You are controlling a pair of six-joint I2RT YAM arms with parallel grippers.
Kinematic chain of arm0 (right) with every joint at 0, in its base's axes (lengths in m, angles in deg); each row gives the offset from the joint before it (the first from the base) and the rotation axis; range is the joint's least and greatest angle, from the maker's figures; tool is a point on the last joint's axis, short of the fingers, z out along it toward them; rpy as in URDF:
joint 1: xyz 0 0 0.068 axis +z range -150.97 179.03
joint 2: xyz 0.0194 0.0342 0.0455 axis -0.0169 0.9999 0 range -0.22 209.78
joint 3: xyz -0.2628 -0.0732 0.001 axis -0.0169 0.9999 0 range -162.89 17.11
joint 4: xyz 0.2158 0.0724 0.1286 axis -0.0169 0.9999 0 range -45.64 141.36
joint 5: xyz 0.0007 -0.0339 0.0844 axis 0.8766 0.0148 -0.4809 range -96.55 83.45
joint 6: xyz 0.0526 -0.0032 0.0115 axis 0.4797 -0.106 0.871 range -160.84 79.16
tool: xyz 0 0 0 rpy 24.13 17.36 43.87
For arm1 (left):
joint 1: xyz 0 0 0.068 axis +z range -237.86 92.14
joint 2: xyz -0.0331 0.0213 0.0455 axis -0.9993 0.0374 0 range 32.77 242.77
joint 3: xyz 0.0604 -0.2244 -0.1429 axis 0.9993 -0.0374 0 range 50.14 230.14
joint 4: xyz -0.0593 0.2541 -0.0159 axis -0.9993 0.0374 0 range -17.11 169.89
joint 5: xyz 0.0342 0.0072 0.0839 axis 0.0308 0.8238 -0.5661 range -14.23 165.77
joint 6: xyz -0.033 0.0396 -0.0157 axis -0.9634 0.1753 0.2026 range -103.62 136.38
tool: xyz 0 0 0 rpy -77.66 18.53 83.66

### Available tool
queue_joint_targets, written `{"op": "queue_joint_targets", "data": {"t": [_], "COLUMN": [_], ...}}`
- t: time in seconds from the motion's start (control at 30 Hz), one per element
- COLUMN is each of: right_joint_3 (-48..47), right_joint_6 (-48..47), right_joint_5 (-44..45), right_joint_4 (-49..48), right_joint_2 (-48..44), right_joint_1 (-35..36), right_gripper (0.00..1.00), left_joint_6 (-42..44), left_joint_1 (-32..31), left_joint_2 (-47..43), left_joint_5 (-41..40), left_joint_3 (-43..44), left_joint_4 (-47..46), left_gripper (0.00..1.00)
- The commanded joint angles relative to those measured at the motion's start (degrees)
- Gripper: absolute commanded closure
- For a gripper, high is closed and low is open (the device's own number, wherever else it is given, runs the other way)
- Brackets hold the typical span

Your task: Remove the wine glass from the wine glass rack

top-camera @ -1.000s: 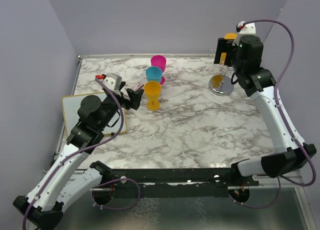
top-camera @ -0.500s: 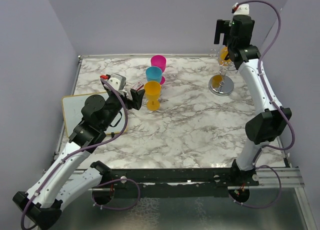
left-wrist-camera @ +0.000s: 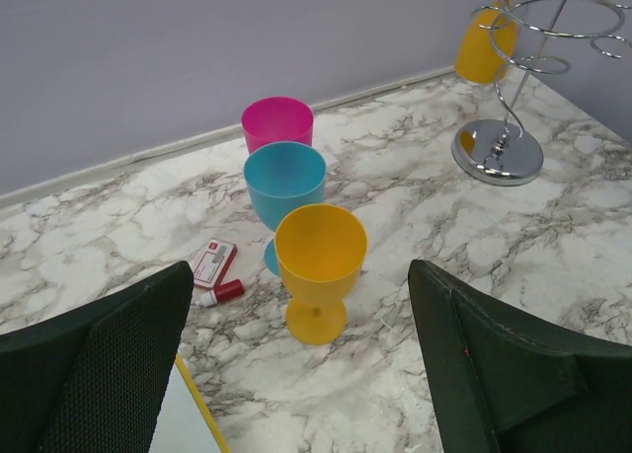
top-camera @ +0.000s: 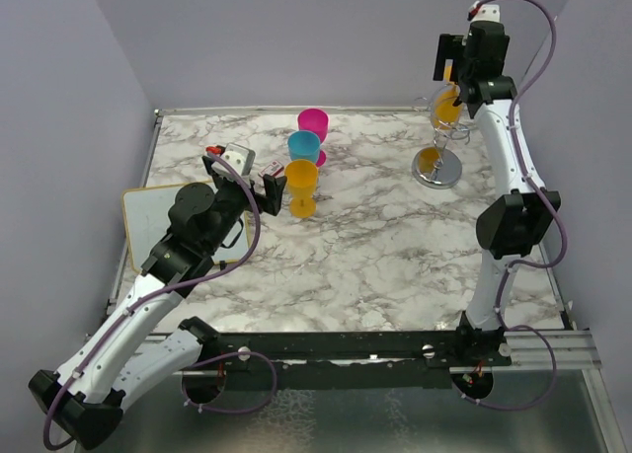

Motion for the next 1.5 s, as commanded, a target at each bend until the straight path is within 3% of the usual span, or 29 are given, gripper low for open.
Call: {"op": "queue_joint_targets", "data": {"t": [0.0,0.37,0.93,1.47], "right_joint_3": [-4.45,-12.18,-14.4,-11.09], "right_joint_6": [0.08,0.88,1.76,14.13], "right_joint_5": [-2.78,-5.24,-7.79,-26.59], "right_joint_4": [2.97,5.75,4.56,3.93], "right_joint_2": [3.12,10.68,10.64,5.37], "right_joint_1": [-1.39,-2.68,-3.62,-11.35], "right_gripper": [0.0,0.0,0.0,0.03], "left_joint_6": [1.04,1.22,1.29,1.02], "left_joint_1": [-0.25,-0.25,-0.25,-0.25], "left_joint_2": [-0.19,0.28,0.67,0.65], "left_joint_5": [-2.02,-2.05,-1.94,-1.26], "left_joint_3": [-0.39,-0.5,-0.51,-0.77], "left_joint_4": [-0.69,-0.72,-0.72,-1.07], "left_gripper": [0.07,0.07,0.07,0.06]}}
